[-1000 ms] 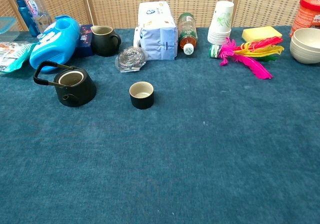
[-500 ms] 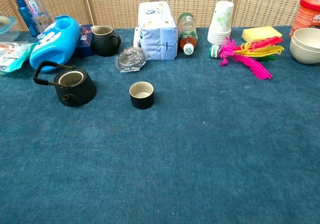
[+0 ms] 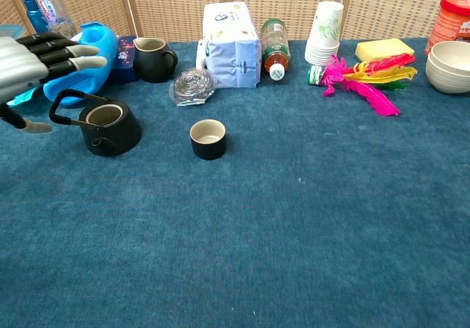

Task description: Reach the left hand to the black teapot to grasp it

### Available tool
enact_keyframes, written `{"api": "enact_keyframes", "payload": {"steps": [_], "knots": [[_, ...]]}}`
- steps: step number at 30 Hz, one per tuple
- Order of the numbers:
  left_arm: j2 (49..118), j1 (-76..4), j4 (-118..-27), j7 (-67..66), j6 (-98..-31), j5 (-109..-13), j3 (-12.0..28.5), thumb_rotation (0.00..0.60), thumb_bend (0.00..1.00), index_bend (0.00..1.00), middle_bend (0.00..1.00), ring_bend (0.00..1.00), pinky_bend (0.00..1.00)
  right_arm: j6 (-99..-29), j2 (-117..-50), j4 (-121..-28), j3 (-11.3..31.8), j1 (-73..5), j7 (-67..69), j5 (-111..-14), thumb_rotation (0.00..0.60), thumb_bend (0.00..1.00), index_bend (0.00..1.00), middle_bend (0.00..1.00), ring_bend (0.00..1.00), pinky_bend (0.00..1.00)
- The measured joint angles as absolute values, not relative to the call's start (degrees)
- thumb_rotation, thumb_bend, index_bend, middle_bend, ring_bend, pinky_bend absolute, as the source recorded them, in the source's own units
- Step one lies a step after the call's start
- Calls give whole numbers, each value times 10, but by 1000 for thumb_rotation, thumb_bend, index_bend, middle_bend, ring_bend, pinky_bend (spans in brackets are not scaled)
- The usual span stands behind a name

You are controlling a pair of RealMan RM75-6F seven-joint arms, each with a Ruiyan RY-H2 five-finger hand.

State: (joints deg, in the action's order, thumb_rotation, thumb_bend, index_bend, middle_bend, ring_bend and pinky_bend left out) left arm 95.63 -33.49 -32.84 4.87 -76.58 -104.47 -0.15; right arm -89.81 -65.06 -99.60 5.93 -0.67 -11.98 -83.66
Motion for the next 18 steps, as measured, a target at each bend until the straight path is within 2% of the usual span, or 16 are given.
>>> {"api": "enact_keyframes", "payload": {"steps": [6, 12, 18], "knots": [[967, -348, -335, 22, -755, -1032, -3, 600, 27, 0, 0, 0, 50, -898, -649, -995, 60, -7, -117, -834, 600, 0, 0, 0, 0, 0], [970, -359, -353, 8, -745, -1021, -4, 600, 264, 0, 0, 0, 52, -894, -647, -998, 58, -8, -112, -835, 600, 0, 0, 0, 0, 0], [962, -369, -377, -5, -745, -1017, -5, 600, 385, 22, 0, 0, 87, -891, -644, -1000, 57, -8, -109, -833, 600, 0, 0, 0, 0, 0]]}}
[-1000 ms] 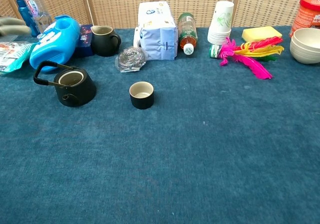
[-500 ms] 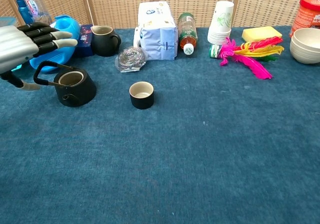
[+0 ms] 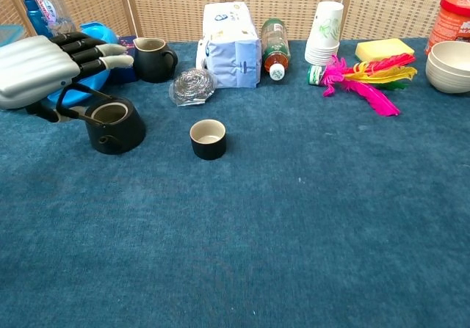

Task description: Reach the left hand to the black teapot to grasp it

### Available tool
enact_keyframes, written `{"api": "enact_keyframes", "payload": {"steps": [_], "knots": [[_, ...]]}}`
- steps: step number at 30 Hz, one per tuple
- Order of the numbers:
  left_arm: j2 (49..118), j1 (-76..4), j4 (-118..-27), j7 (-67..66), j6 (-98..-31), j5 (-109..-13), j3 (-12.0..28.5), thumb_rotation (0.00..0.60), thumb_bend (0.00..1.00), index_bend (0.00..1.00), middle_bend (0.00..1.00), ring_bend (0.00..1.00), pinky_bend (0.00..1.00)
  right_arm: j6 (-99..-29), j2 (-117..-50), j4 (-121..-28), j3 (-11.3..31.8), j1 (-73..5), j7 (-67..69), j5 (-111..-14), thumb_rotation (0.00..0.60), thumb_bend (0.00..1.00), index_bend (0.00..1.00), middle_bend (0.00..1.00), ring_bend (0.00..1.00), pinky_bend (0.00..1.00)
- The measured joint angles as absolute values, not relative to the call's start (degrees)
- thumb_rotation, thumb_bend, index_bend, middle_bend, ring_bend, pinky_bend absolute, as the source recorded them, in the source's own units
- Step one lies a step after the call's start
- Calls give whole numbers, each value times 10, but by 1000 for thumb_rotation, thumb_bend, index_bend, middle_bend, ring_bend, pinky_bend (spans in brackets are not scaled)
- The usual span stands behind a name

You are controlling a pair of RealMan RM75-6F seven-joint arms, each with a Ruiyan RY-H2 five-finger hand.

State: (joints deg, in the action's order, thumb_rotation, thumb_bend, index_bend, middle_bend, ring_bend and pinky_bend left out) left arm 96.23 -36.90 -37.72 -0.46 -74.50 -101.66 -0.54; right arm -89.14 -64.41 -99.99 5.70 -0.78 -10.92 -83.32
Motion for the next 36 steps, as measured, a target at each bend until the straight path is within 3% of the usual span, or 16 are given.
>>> {"api": "enact_keyframes", "payload": {"steps": [3, 6, 7, 9, 12, 18, 27, 36], "knots": [[956, -374, -389, -19, -745, -1014, -6, 600, 392, 40, 0, 2, 102, -892, -643, -1001, 56, -8, -109, -834, 600, 0, 0, 0, 0, 0], [951, -379, -402, -32, -740, -1012, -8, 600, 394, 123, 48, 76, 242, -891, -643, -1001, 56, -8, -109, -835, 600, 0, 0, 0, 0, 0], [950, -380, -404, -36, -738, -1012, -9, 600, 396, 157, 95, 119, 305, -891, -642, -1002, 55, -8, -109, -835, 600, 0, 0, 0, 0, 0], [949, -383, -412, -42, -737, -1013, -11, 600, 413, 306, 304, 293, 524, -891, -641, -1003, 55, -8, -108, -835, 600, 0, 0, 0, 0, 0], [947, -386, -422, -43, -738, -1016, -16, 600, 431, 504, 538, 499, 711, -891, -639, -1004, 55, -7, -104, -835, 600, 0, 0, 0, 0, 0], [942, -389, -439, -61, -735, -1015, -21, 600, 479, 675, 753, 691, 923, -890, -635, -1007, 53, -7, -100, -836, 600, 0, 0, 0, 0, 0], [933, -390, -469, -76, -733, -1004, -19, 600, 628, 798, 869, 778, 1000, -888, -633, -1009, 52, -8, -98, -836, 600, 0, 0, 0, 0, 0], [899, -402, -540, -105, -742, -1003, -6, 600, 633, 801, 870, 773, 1000, -889, -630, -1011, 52, -7, -93, -837, 600, 0, 0, 0, 0, 0]]}}
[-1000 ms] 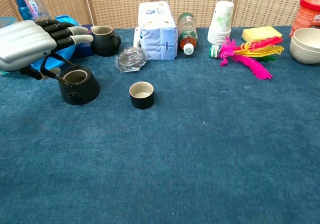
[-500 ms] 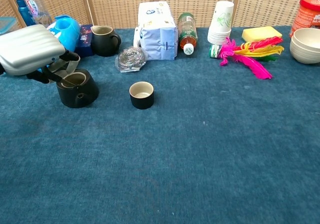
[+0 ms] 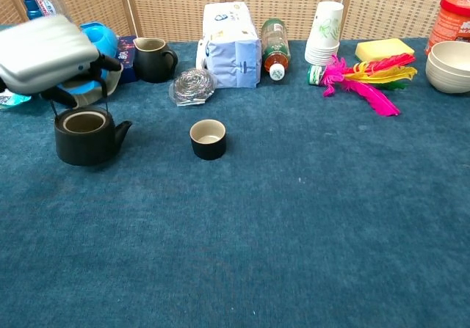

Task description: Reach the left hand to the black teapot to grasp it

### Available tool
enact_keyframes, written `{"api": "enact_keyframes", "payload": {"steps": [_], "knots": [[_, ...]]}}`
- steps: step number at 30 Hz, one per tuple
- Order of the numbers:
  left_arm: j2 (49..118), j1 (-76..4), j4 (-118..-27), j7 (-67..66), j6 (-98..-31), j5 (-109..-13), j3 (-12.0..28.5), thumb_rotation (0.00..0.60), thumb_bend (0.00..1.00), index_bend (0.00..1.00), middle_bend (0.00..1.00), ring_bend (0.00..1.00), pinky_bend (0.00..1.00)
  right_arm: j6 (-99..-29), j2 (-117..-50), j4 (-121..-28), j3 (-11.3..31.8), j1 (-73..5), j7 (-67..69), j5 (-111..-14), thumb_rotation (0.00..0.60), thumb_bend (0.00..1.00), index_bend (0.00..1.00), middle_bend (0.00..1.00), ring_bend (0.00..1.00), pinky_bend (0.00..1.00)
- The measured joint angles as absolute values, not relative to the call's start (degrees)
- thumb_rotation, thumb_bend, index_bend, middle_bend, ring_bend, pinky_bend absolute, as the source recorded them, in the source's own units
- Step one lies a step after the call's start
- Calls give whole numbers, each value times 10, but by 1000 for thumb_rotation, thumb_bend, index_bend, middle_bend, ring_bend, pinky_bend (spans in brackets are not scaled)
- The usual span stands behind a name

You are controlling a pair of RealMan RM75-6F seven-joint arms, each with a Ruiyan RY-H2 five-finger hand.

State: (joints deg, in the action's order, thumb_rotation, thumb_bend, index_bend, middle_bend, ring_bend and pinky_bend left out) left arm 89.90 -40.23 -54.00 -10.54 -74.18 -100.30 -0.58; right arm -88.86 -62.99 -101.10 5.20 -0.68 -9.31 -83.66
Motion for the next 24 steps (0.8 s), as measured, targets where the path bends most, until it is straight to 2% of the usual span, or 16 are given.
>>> {"api": "enact_keyframes", "payload": {"steps": [15, 24], "knots": [[852, -449, -640, -203, -711, -1013, 20, 600, 634, 801, 870, 767, 1000, -895, -624, -1013, 54, -4, -81, -838, 600, 0, 0, 0, 0, 0], [838, -482, -664, -239, -680, -1028, 27, 600, 633, 801, 865, 761, 1000, -897, -621, -1013, 55, -3, -74, -838, 600, 0, 0, 0, 0, 0]]}}
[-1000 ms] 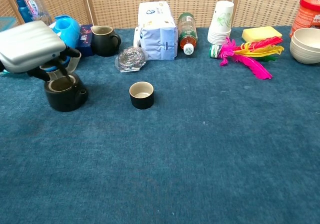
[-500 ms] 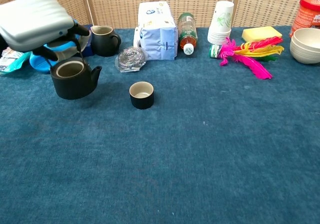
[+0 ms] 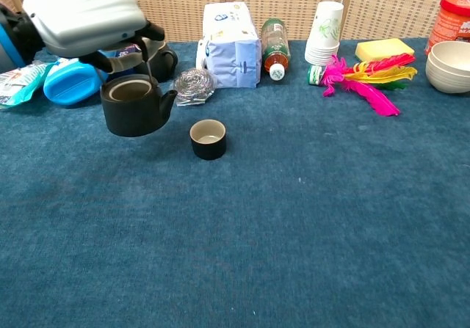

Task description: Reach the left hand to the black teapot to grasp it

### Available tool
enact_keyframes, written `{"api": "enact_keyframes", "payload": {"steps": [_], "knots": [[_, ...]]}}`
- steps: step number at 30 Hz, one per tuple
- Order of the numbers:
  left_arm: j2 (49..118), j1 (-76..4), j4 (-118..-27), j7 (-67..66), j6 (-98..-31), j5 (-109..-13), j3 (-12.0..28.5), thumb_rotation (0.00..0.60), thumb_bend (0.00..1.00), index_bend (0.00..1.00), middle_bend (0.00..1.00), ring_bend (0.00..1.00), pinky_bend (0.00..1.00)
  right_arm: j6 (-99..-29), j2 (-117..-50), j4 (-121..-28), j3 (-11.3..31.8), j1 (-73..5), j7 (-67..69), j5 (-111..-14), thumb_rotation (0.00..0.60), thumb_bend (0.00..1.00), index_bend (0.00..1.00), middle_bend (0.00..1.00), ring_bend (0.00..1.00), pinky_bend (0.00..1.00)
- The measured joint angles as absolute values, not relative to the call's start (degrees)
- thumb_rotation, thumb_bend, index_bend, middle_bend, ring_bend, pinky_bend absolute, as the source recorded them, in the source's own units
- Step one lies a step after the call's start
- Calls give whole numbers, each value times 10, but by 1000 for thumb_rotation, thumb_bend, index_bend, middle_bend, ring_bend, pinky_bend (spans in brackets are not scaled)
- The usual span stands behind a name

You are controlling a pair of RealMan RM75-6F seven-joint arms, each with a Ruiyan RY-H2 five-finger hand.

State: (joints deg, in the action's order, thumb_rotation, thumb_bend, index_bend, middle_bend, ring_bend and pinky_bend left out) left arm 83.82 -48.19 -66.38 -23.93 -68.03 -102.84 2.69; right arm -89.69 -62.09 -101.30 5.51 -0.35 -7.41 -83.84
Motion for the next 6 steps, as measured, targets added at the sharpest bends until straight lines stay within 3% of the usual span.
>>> {"api": "enact_keyframes", "payload": {"steps": [6], "knots": [[823, -494, -684, -253, -670, -1040, 22, 600, 633, 801, 863, 761, 1000, -898, -618, -1013, 56, -3, -69, -838, 600, 0, 0, 0, 0, 0]]}}
